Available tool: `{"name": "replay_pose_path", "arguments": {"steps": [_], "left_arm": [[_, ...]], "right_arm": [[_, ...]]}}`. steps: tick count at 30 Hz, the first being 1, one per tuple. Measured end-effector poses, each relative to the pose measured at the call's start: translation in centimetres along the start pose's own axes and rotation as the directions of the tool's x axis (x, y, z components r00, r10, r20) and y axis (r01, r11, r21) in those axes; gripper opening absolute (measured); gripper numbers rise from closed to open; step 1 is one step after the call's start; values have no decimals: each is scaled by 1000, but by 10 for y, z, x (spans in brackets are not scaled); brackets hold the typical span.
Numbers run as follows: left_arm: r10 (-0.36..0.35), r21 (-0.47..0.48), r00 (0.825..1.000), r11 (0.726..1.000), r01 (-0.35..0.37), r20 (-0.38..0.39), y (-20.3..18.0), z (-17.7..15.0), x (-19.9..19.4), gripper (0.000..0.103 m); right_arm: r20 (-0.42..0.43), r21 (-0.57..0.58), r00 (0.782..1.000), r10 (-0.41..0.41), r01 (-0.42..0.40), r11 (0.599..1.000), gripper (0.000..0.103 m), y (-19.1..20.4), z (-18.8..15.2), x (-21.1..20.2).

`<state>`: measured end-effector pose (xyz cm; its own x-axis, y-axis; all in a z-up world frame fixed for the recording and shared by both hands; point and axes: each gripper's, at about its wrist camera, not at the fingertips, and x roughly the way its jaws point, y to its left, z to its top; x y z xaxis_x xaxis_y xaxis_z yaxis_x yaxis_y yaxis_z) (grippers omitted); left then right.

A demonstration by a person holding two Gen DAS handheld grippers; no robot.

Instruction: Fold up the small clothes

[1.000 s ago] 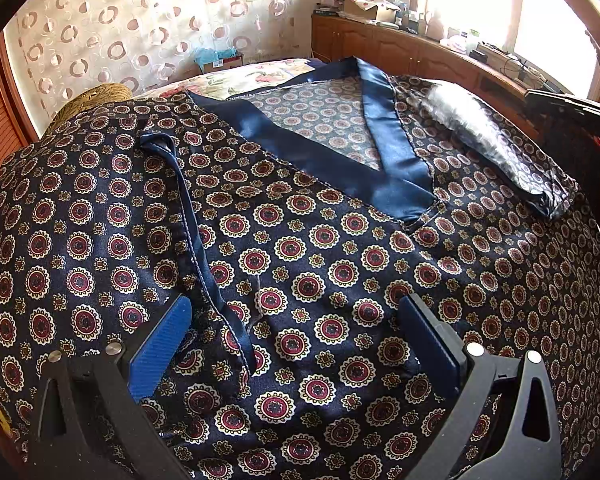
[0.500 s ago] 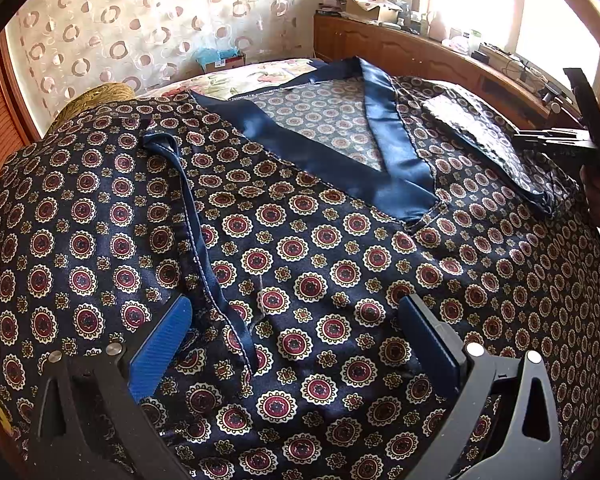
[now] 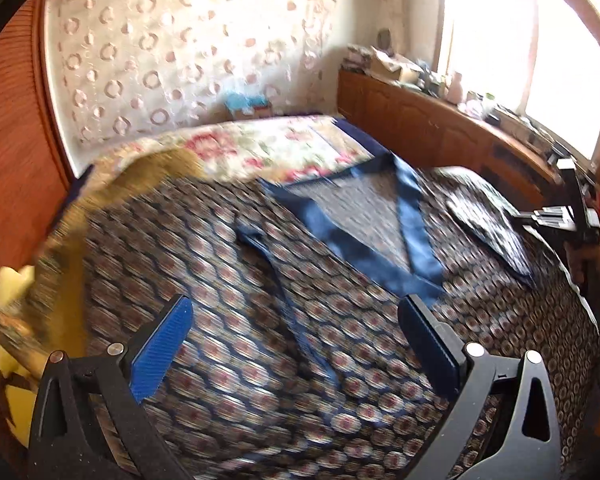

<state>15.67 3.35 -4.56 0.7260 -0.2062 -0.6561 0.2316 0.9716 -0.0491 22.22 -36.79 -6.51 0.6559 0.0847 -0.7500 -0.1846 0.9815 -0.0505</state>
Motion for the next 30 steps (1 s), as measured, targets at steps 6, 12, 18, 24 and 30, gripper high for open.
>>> {"name": "replay_pose_path", "arguments": {"steps": [6,12,18,24,30], "left_arm": [[85,-31,996,996,-85,3,40,13,3,103],[128,-86,992,988,-129,-13,78,17,14,103],[152,-118,988,981,-154,-30,101,24,25,103],[163,-145,985,975,-168,-50,126,31,32,103],[129,-239,991,962,-132,-24,153,37,25,94]], "right_arm": [[8,-4,1000,6,-6,1000,38,1,15,16],[3,4,1000,-4,4,1000,48,-8,37,40],[4,12,1000,-2,2,1000,48,-15,54,61],[19,11,1000,-6,6,1000,48,-17,58,71],[19,8,1000,-14,14,1000,50,-14,55,69]]}}
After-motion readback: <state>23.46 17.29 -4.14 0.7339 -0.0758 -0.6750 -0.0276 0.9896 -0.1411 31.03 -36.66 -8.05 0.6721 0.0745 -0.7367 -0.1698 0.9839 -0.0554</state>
